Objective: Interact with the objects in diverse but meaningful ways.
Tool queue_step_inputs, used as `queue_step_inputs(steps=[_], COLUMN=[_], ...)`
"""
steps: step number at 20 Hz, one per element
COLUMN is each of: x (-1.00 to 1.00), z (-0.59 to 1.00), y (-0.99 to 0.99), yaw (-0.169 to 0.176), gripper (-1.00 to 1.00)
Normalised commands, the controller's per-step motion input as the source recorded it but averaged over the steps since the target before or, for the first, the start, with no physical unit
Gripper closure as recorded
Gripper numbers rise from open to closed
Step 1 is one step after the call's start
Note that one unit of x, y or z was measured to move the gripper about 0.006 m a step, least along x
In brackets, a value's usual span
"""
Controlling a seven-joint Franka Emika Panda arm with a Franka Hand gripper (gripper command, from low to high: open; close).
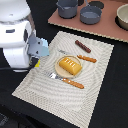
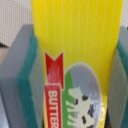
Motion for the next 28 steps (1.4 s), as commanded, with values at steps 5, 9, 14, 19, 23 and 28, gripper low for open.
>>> queue_step_inputs(steps=[5, 9, 14, 19, 23, 28], x=[0.87, 0.93, 0.84, 0.77, 0.65, 0.55], z=[0.12, 0.00, -0.08, -0.14, -0.08, 0.76], y=[-0.49, -0.38, -0.18, -0.09, -0.11, -0.21], yaw=[-0.089, -0.085, -0.094, -0.069, -0.049, -0.003], gripper=[1.00, 1.00, 1.00, 1.00, 1.00, -1.00])
